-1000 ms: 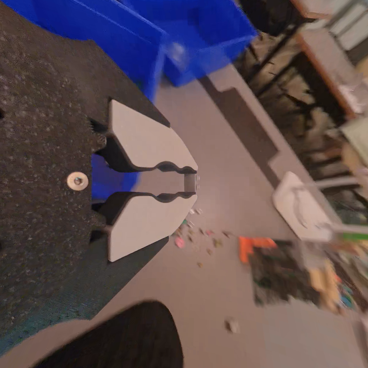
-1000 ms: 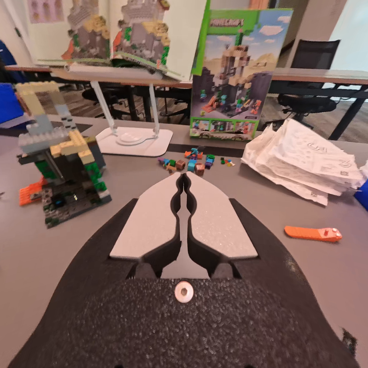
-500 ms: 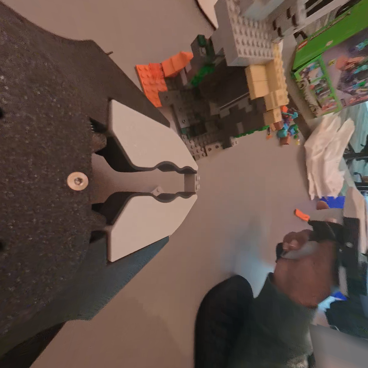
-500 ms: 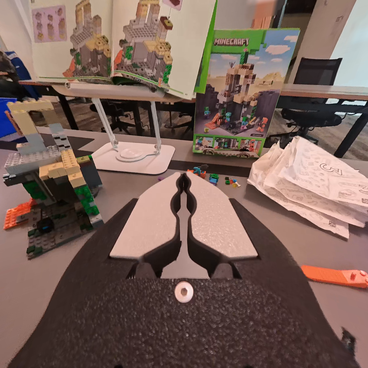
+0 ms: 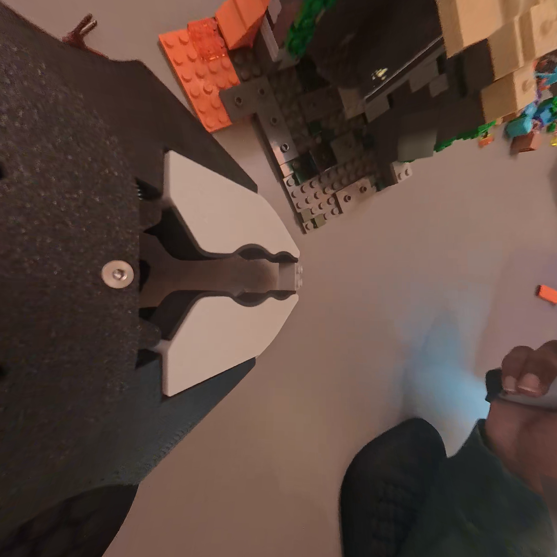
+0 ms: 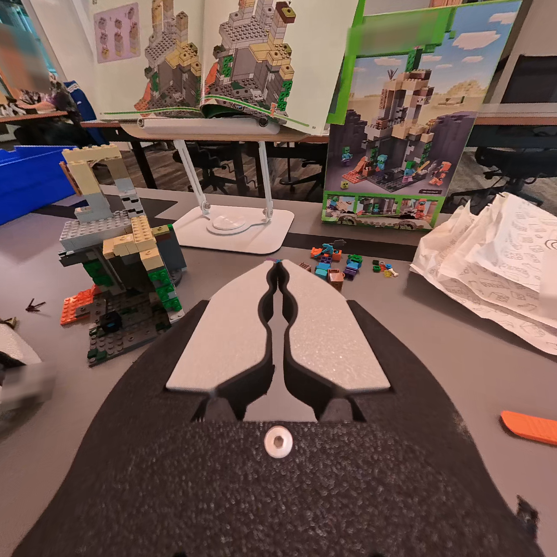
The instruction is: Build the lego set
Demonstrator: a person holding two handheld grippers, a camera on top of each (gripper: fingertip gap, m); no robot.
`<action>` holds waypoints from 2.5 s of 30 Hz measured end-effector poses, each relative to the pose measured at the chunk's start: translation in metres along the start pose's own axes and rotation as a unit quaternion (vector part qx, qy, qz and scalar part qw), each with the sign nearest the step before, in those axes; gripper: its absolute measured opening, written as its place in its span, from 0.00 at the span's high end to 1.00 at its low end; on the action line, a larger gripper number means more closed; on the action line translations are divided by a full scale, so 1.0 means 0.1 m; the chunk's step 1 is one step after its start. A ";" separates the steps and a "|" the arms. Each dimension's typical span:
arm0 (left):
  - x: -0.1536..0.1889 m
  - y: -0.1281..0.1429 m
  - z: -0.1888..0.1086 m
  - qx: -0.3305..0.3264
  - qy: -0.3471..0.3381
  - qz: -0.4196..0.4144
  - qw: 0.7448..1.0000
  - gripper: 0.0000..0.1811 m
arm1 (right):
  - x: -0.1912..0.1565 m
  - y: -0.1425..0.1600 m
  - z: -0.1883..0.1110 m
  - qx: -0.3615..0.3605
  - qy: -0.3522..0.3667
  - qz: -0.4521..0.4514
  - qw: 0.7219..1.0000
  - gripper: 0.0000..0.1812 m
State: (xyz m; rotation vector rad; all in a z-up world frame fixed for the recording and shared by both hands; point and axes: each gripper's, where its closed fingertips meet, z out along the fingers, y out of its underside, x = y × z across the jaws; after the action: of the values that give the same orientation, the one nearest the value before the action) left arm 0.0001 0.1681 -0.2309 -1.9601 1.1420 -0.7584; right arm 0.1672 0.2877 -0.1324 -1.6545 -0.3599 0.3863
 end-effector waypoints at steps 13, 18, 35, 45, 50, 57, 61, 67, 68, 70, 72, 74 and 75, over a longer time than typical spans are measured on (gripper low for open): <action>-0.02 -0.03 -0.12 0.036 -0.040 0.015 0.998 0.85 | -0.09 0.08 0.03 -0.011 -0.012 -0.014 1.000 1.00; -0.07 -0.03 -0.30 0.062 -0.072 0.016 0.995 0.88 | -0.11 0.07 0.04 -0.012 -0.015 -0.017 1.000 1.00; -0.15 0.16 -0.13 -0.007 -0.041 -0.154 0.987 0.93 | -0.28 0.09 0.09 -0.020 -0.039 -0.040 0.998 1.00; -0.07 0.17 -0.26 0.016 0.055 -0.290 0.955 0.94 | -0.32 0.10 0.08 -0.023 -0.052 -0.033 0.998 1.00; -0.12 0.22 -0.30 -0.005 0.005 -0.246 0.969 0.87 | -0.33 0.12 0.07 -0.026 -0.056 -0.033 0.998 1.00; -0.07 0.19 -0.41 -0.058 -0.084 -0.038 0.994 0.90 | -0.34 0.14 0.06 -0.030 -0.060 -0.037 0.997 1.00; -0.04 0.24 -0.35 -0.160 -0.085 0.027 0.983 0.90 | -0.38 0.18 0.08 -0.039 -0.072 -0.038 0.996 1.00; -0.02 0.40 -0.23 -0.321 -0.036 0.046 0.945 0.85 | -0.45 0.22 0.08 -0.049 -0.084 -0.059 0.993 1.00; -0.04 0.42 -0.22 -0.339 -0.037 0.053 0.938 0.85 | -0.46 0.22 0.08 -0.049 -0.084 -0.062 0.993 1.00; -0.03 0.42 -0.21 -0.358 -0.028 0.055 0.932 0.88 | -0.46 0.23 0.08 -0.050 -0.086 -0.062 0.993 1.00; -0.06 0.44 -0.25 -0.379 -0.038 0.077 0.921 0.91 | -0.48 0.23 0.08 -0.051 -0.090 -0.060 0.993 1.00; -0.05 0.41 -0.25 -0.364 -0.041 0.087 0.927 0.91 | -0.49 0.21 0.08 -0.049 -0.094 -0.061 0.993 1.00; -0.04 0.38 -0.24 -0.342 -0.040 0.084 0.935 0.91 | -0.51 0.21 0.08 -0.048 -0.096 -0.061 0.992 1.00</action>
State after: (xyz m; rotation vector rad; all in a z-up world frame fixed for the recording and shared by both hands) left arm -0.0372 0.1520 -0.2490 -2.3698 1.6493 -0.1827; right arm 0.1189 0.2694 -0.1516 -1.6836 -0.6282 0.4440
